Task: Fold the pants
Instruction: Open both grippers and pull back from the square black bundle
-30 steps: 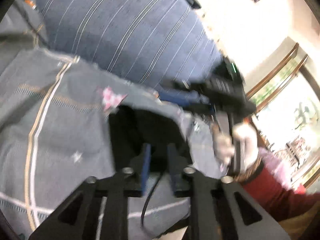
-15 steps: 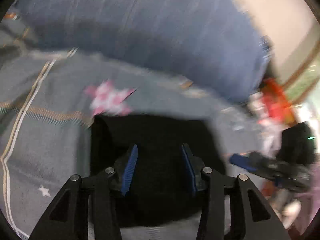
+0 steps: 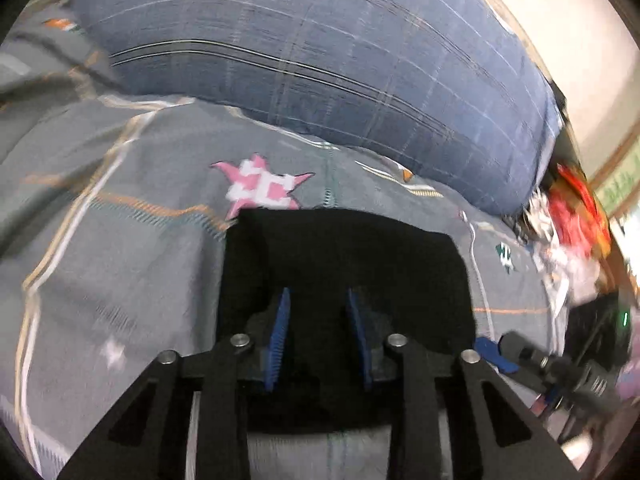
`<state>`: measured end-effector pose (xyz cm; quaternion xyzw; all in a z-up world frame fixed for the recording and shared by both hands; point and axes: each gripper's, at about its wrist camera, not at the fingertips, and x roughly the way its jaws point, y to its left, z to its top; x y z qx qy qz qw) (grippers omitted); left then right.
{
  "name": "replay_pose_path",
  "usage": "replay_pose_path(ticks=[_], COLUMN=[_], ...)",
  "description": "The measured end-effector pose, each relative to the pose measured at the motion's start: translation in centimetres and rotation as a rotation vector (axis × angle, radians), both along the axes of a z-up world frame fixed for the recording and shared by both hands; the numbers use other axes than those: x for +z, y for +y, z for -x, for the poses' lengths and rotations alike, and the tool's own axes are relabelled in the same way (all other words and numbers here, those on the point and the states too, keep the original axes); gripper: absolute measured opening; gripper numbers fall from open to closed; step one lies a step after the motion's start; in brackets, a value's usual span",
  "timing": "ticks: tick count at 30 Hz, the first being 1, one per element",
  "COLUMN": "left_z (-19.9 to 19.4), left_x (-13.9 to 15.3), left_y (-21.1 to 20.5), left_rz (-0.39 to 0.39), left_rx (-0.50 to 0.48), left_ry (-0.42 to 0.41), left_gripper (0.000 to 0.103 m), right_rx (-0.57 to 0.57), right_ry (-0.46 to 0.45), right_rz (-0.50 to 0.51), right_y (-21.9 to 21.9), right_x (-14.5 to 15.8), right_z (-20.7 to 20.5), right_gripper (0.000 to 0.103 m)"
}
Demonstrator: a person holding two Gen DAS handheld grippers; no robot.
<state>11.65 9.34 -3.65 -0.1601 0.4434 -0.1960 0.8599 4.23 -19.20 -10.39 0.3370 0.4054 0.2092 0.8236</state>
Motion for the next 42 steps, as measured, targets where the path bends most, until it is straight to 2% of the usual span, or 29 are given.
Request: replay_pose_path(ticks=[1, 3, 5, 8, 12, 15, 17, 19, 20, 22, 24, 25, 29, 33, 42], left_z=[0.9, 3.1, 4.5, 6.6, 8.9, 10.7, 11.7, 12.6, 13.4, 15.1, 16.6, 17.1, 19.1, 19.9, 21.1], left_x=[0.5, 1.1, 1.0, 0.8, 1.4, 2.8, 4.6, 6.8, 8.2, 10.0, 11.5, 12.0, 13.1, 12.9, 12.7], left_y=[0.5, 1.7, 2.1, 1.8, 0.9, 0.7, 1.2, 1.9, 2.3, 2.8, 2.6, 2.4, 0.9, -0.5, -2.5], left_rz=[0.016, 0.039, 0.041, 0.004, -0.061, -0.09, -0.136, -0.185, -0.207, -0.233, -0.257, -0.271, -0.308, -0.314, -0.364], left_rx=[0.02, 0.095, 0.152, 0.168, 0.168, 0.165, 0.202, 0.254, 0.288, 0.344, 0.375, 0.383, 0.358, 0.316, 0.266], left_ry=[-0.003, -0.004, 0.012, 0.049, 0.035, -0.018, -0.065, -0.125, -0.178, -0.269, -0.334, -0.359, -0.435, -0.438, -0.444], left_gripper=[0.032, 0.044, 0.049, 0.049, 0.051, 0.051, 0.052, 0.067, 0.07, 0.082, 0.09, 0.091, 0.095, 0.096, 0.096], right_rx=[-0.018, -0.07, -0.115, -0.105, -0.065, -0.049, -0.067, -0.117, -0.132, -0.168, -0.204, -0.222, -0.236, -0.217, -0.233], right_ry=[-0.013, -0.028, -0.031, -0.045, -0.091, -0.107, -0.131, -0.15, -0.161, -0.217, -0.251, -0.259, -0.228, -0.183, -0.175], right_rz=[0.02, 0.066, 0.104, 0.173, 0.279, 0.298, 0.305, 0.294, 0.292, 0.309, 0.348, 0.371, 0.409, 0.418, 0.433], right_y=[-0.1, -0.4, -0.2, 1.2, 3.8, 4.7, 4.5, 3.3, 2.9, 2.6, 2.9, 3.3, 4.5, 5.3, 4.9], right_x=[0.3, 0.7, 0.8, 1.3, 2.0, 2.7, 3.9, 5.5, 6.3, 8.0, 9.0, 9.2, 8.4, 7.4, 7.1], right_z=[0.8, 2.6, 4.5, 6.3, 7.8, 8.7, 9.2, 9.8, 10.3, 12.1, 13.7, 14.6, 15.5, 15.9, 16.8], right_gripper=[0.062, 0.067, 0.068, 0.068, 0.069, 0.069, 0.069, 0.07, 0.071, 0.077, 0.087, 0.088, 0.088, 0.088, 0.088])
